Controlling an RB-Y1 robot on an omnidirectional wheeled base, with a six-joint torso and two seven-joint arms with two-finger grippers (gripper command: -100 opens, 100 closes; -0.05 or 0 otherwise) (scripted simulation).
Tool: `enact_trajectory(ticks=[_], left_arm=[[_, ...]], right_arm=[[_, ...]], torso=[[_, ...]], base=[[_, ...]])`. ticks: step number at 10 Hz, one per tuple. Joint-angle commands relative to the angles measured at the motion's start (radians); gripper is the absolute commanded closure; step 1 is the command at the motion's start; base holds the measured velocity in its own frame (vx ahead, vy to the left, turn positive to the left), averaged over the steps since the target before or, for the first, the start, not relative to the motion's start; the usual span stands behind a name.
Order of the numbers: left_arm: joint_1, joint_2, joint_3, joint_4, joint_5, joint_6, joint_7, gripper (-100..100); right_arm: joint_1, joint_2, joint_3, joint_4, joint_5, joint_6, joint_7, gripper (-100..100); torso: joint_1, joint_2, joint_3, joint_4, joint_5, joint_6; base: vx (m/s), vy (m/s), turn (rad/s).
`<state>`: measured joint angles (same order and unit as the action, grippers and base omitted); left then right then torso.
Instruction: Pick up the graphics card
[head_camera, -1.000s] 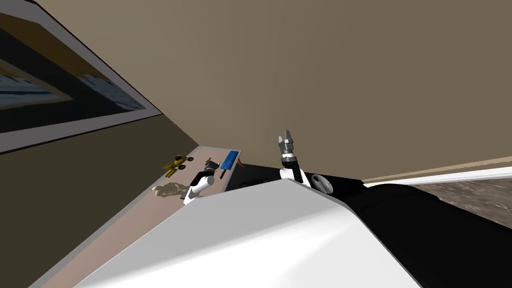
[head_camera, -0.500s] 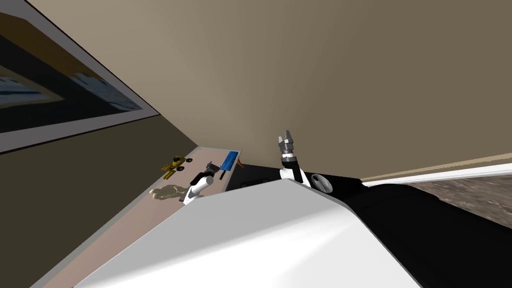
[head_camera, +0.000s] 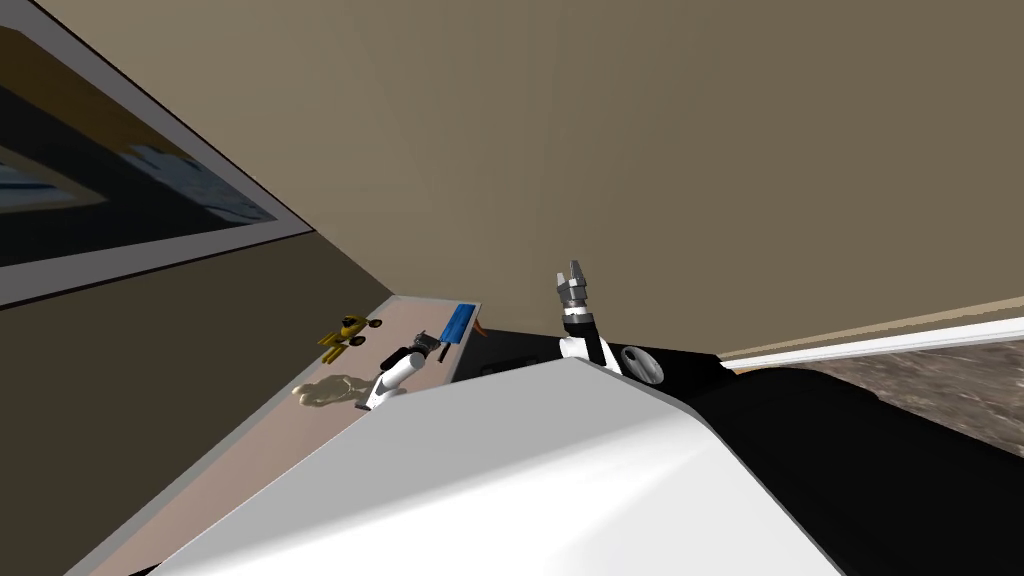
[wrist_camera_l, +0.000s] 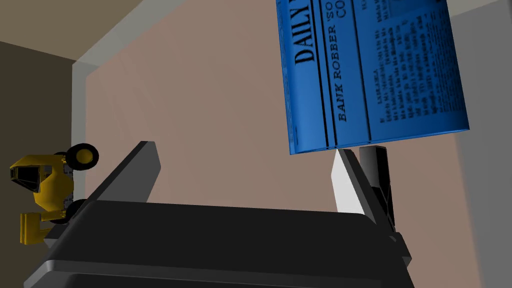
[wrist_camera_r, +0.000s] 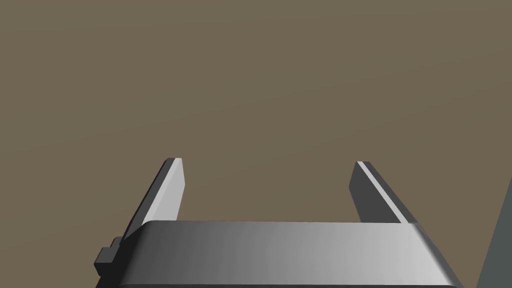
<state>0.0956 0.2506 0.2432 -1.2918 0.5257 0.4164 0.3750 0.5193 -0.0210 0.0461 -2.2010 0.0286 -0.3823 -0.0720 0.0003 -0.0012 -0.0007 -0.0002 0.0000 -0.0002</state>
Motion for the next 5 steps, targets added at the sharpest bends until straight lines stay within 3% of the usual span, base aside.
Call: enact_trajectory(ticks=[1, 2, 5], left_arm=[[-0.006, 0.008, 0.005, 0.030, 0.015, 0.028, 0.008, -100], [-0.022, 0.017, 0.017, 0.067, 0.037, 0.068, 0.022, -100], [-0.038, 0.026, 0.029, 0.127, 0.057, 0.107, 0.035, -100]], right_arm=[[0.000, 0.000, 0.000, 0.000, 0.000, 0.000, 0.000, 0], [0.000, 0.000, 0.000, 0.000, 0.000, 0.000, 0.000, 0], [0.000, 0.000, 0.000, 0.000, 0.000, 0.000, 0.000, 0]], torso=[[0.000, 0.000, 0.000, 0.000, 0.000, 0.000], [0.000, 0.000, 0.000, 0.000, 0.000, 0.000], [0.000, 0.000, 0.000, 0.000, 0.000, 0.000]], base=[[0.013, 0.006, -0.027], [0.015, 0.008, -0.033], [0.015, 0.007, -0.027]])
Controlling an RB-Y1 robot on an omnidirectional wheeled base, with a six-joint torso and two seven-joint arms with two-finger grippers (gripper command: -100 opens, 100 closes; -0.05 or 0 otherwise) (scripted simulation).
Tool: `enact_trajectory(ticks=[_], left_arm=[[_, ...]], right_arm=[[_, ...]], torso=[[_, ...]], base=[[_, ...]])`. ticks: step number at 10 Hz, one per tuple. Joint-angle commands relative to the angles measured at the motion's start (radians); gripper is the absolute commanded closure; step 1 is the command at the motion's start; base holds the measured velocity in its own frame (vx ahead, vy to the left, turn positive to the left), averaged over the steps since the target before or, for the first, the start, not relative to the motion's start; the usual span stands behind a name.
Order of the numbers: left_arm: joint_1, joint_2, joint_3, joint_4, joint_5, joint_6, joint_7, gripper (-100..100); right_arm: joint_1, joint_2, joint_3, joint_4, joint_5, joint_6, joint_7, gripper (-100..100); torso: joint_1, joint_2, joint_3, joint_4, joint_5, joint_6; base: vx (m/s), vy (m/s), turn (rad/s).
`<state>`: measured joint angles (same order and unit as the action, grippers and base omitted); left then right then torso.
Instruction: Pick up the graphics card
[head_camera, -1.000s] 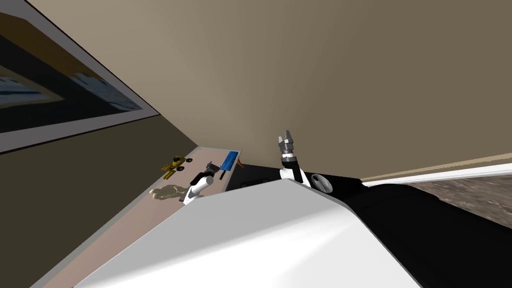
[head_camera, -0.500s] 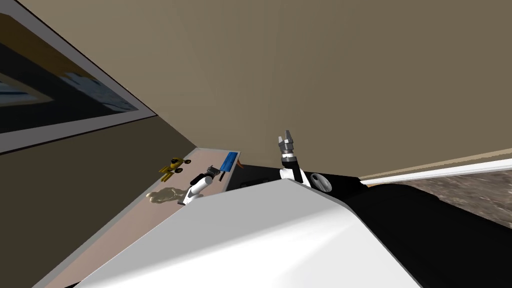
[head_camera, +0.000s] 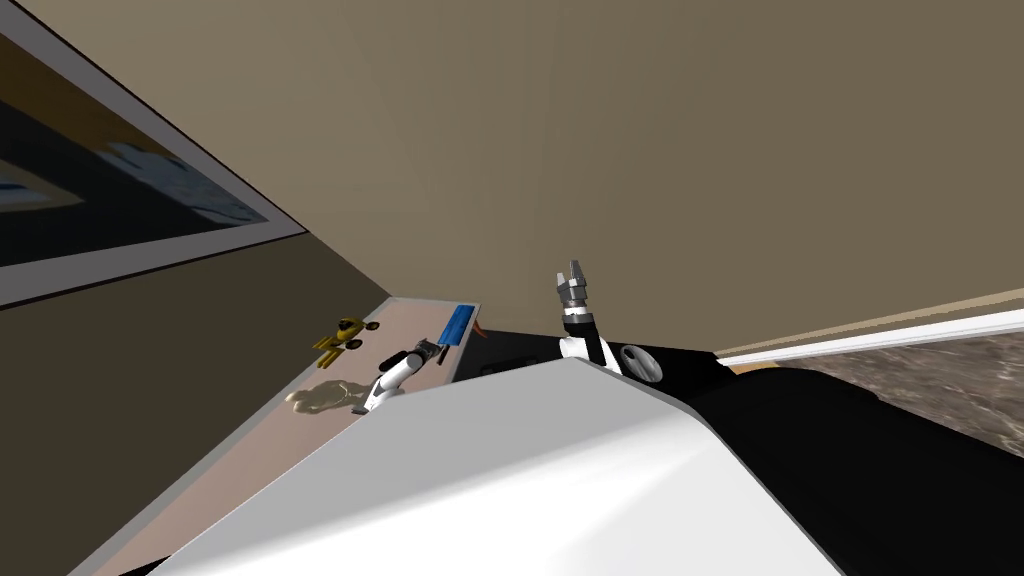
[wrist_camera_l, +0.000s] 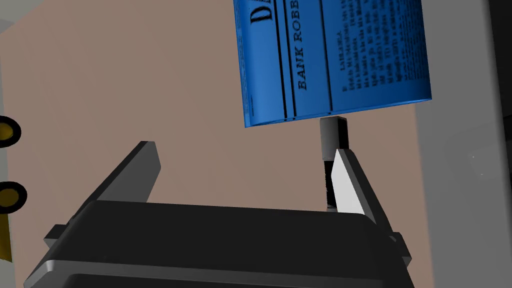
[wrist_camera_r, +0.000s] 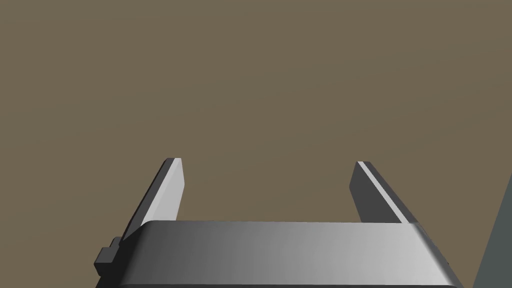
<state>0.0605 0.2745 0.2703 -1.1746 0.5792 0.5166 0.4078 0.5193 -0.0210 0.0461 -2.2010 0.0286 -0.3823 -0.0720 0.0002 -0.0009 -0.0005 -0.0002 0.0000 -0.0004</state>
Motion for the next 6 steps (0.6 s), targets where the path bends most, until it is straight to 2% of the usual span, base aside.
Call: enact_trajectory(ticks=[1, 2, 3, 6], left_arm=[[-0.018, 0.012, 0.013, 0.050, 0.024, 0.044, 0.014, -100], [-0.033, 0.021, 0.023, 0.081, 0.043, 0.067, 0.026, -100], [-0.033, 0.021, 0.023, 0.098, 0.043, 0.079, 0.026, -100], [-0.071, 0.046, 0.051, 0.202, 0.093, 0.167, 0.058, -100]], right_arm=[[0.000, 0.000, 0.000, 0.000, 0.000, 0.000, 0.000, 0], [0.000, 0.000, 0.000, 0.000, 0.000, 0.000, 0.000, 0], [0.000, 0.000, 0.000, 0.000, 0.000, 0.000, 0.000, 0], [0.000, 0.000, 0.000, 0.000, 0.000, 0.000, 0.000, 0]], torso=[[0.000, 0.000, 0.000, 0.000, 0.000, 0.000], [0.000, 0.000, 0.000, 0.000, 0.000, 0.000], [0.000, -0.001, 0.000, 0.000, 0.000, 0.000], [0.000, 0.000, 0.000, 0.000, 0.000, 0.000]], base=[[0.015, 0.004, -0.030], [0.023, 0.009, -0.053], [0.015, 0.009, -0.018], [0.018, 0.011, -0.040]])
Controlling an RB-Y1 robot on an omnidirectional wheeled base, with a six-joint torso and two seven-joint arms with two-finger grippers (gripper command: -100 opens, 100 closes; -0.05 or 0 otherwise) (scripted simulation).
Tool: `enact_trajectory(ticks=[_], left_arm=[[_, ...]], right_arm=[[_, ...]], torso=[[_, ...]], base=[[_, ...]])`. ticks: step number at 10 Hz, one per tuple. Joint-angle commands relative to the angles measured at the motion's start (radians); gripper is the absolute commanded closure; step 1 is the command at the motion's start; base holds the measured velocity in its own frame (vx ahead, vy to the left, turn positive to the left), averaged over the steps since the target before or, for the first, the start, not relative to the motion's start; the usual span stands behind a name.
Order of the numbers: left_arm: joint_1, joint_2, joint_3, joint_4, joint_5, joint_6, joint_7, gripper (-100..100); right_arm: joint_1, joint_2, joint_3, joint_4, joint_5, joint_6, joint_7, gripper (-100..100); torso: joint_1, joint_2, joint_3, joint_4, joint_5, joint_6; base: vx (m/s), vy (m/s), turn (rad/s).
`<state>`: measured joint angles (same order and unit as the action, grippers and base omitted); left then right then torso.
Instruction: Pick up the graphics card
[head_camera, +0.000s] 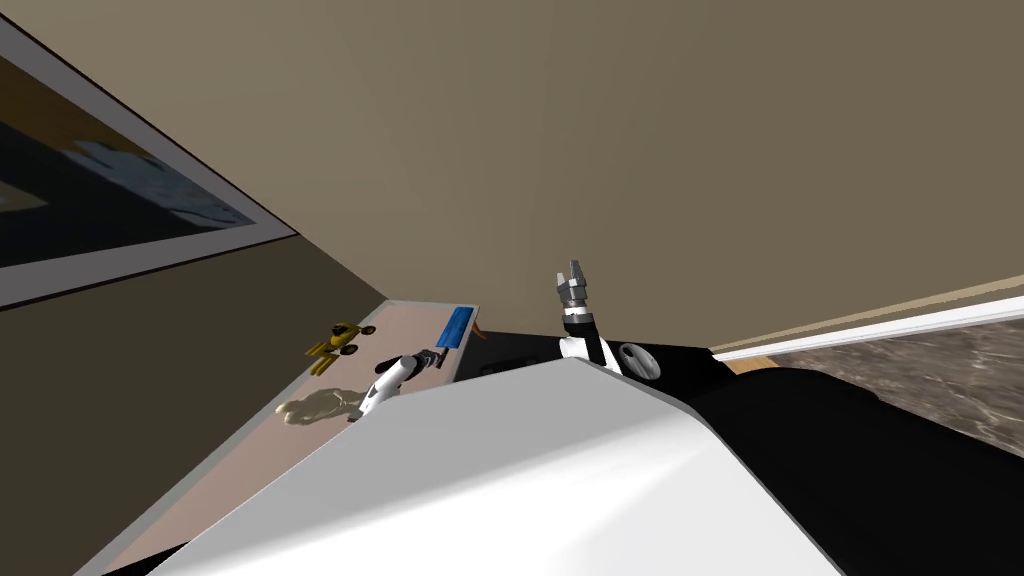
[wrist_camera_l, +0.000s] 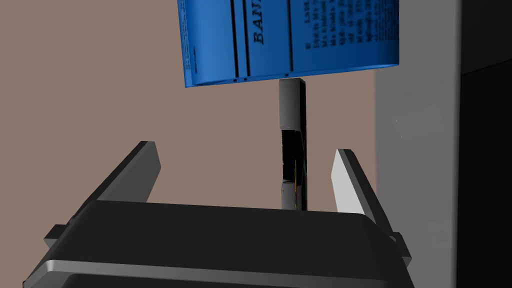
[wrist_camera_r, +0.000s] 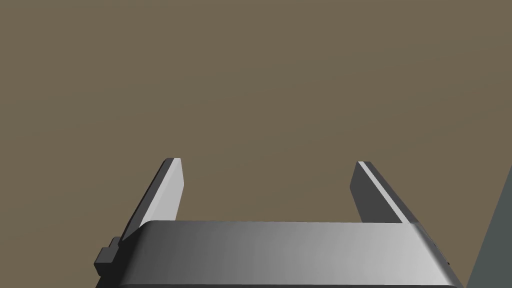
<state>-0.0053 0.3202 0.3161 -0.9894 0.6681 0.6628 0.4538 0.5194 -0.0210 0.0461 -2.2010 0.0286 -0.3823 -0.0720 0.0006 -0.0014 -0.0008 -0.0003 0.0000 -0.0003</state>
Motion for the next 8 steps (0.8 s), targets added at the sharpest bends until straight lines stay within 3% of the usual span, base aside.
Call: enact_trajectory(ticks=[1, 7, 8], left_arm=[[-0.016, 0.008, 0.013, 0.050, 0.018, 0.050, 0.021, -100], [-0.054, 0.040, 0.040, 0.172, 0.067, 0.144, 0.051, -100], [-0.051, 0.035, 0.037, 0.159, 0.059, 0.130, 0.048, -100]], right_arm=[[0.000, 0.000, 0.000, 0.000, 0.000, 0.000, 0.000, 0], [0.000, 0.000, 0.000, 0.000, 0.000, 0.000, 0.000, 0], [0.000, 0.000, 0.000, 0.000, 0.000, 0.000, 0.000, 0]], torso=[[0.000, 0.000, 0.000, 0.000, 0.000, 0.000], [0.000, 0.001, 0.000, 0.000, 0.000, 0.000], [-0.001, 0.001, 0.000, 0.000, 0.000, 0.000]], base=[[0.021, 0.012, -0.031], [0.012, 0.006, -0.022], [0.005, 0.003, -0.005]])
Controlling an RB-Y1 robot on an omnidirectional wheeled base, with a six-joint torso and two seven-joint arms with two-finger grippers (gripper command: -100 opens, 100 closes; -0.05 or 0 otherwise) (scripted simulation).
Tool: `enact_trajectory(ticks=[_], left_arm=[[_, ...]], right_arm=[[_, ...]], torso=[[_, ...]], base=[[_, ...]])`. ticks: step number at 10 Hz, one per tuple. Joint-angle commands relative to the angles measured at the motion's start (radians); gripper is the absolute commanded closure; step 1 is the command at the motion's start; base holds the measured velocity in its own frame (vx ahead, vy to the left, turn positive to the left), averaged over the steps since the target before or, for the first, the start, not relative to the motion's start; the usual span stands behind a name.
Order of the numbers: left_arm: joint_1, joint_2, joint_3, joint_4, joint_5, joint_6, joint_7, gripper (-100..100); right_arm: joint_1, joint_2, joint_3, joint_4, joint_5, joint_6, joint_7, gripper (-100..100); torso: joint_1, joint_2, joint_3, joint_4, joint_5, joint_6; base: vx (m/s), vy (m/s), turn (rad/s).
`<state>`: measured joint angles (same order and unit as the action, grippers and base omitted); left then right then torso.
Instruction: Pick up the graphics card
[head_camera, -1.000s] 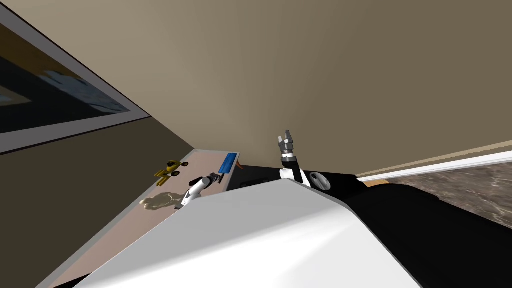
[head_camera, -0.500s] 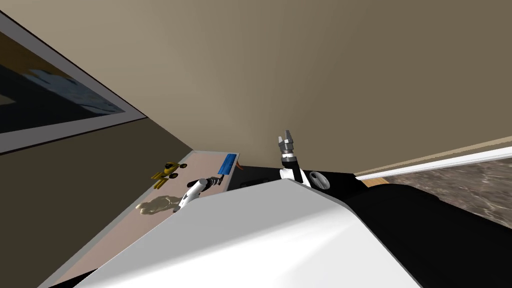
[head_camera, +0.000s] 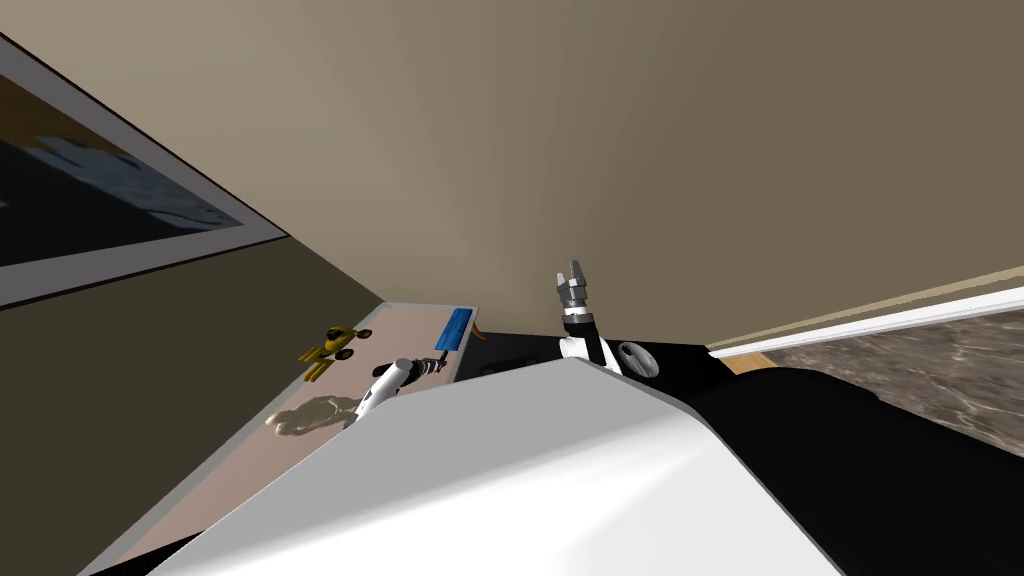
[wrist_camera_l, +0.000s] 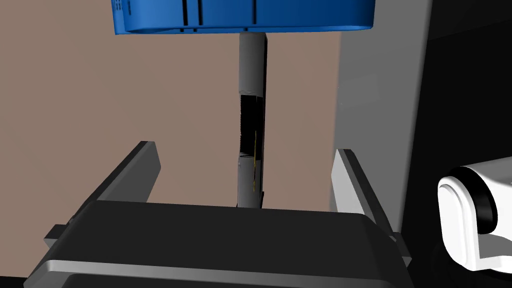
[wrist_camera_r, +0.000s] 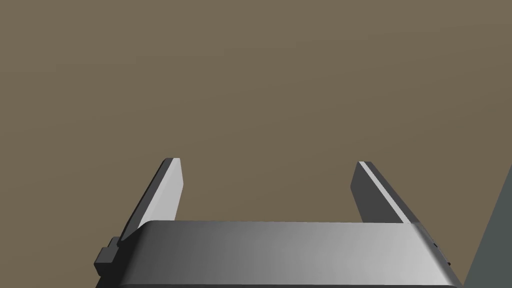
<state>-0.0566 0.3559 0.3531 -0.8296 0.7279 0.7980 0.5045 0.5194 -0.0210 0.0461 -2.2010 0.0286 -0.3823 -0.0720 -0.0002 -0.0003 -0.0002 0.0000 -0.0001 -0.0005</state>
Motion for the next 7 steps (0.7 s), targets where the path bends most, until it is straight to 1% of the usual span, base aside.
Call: enact_trajectory(ticks=[1, 2, 3, 4, 5, 6, 7], left_arm=[[0.000, 0.000, 0.000, 0.000, 0.000, 0.000, 0.000, 0], [0.004, 0.004, 0.050, 0.034, -0.010, -0.002, -0.050, -100], [0.004, 0.004, 0.075, 0.034, -0.010, -0.002, -0.051, -100], [0.004, 0.004, 0.090, 0.034, -0.010, -0.002, -0.051, -100], [0.008, 0.008, 0.128, 0.069, -0.020, -0.004, -0.101, -100], [0.008, 0.008, 0.157, 0.069, -0.020, -0.004, -0.102, -100], [0.008, 0.008, 0.181, 0.069, -0.020, -0.004, -0.102, -100]], right_arm=[[0.000, 0.000, 0.000, 0.000, 0.000, 0.000, 0.000, 0], [0.000, 0.000, 0.000, 0.000, 0.000, 0.000, 0.000, 0], [0.000, 0.000, 0.000, 0.000, 0.000, 0.000, 0.000, 0], [0.000, 0.000, 0.000, 0.000, 0.000, 0.000, 0.000, 0], [0.000, 0.000, 0.000, 0.000, 0.000, 0.000, 0.000, 0], [0.000, 0.000, 0.000, 0.000, 0.000, 0.000, 0.000, 0], [0.000, 0.000, 0.000, 0.000, 0.000, 0.000, 0.000, 0]], torso=[[0.000, 0.000, 0.000, 0.000, 0.000, 0.000], [0.000, 0.000, 0.000, 0.000, 0.000, 0.000], [-0.001, 0.001, 0.000, 0.000, 0.000, 0.001], [-0.001, 0.001, 0.001, 0.000, 0.000, 0.000], [0.000, 0.001, 0.001, 0.000, 0.000, 0.000], [-0.001, 0.001, 0.001, 0.000, 0.000, 0.001], [-0.001, 0.001, 0.001, 0.000, 0.000, 0.000]], base=[[0.000, 0.000, 0.000], [-0.007, -0.012, -0.264], [-0.013, -0.008, -0.173], [-0.009, -0.004, 0.007], [-0.011, -0.015, -0.253], [-0.011, -0.008, -0.154], [-0.005, -0.002, 0.010]])
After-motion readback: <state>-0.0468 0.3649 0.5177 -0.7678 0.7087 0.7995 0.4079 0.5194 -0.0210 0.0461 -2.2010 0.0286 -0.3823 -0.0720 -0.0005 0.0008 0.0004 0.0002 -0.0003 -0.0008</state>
